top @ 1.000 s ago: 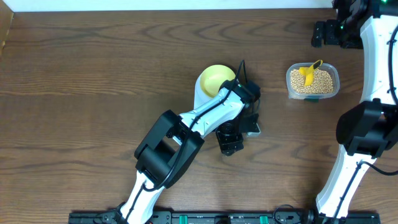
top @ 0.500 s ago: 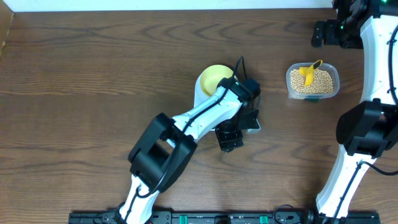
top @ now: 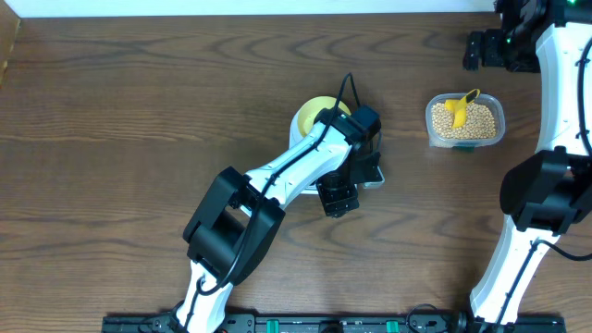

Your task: Scoop item into bowl and weigh 50g on scale

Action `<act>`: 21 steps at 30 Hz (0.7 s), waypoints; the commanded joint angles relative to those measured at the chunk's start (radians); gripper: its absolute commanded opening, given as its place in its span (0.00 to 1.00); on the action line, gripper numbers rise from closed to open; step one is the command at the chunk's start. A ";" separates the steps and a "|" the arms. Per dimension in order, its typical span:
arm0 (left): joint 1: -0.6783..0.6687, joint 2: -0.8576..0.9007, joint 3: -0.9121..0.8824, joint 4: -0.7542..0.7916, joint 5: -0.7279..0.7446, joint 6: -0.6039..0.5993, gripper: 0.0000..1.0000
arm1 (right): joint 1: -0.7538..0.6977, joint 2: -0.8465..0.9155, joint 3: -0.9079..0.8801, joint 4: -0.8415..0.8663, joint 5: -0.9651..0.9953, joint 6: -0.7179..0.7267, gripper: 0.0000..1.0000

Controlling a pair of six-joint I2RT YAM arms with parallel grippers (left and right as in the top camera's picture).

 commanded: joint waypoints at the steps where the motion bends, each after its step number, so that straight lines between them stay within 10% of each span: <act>1: 0.000 -0.016 0.010 -0.004 -0.009 -0.004 0.80 | 0.003 0.003 0.004 -0.001 0.000 0.012 0.99; 21: -0.034 -0.003 -0.007 0.002 -0.010 -0.001 0.80 | 0.003 0.003 0.004 -0.001 0.000 0.012 0.99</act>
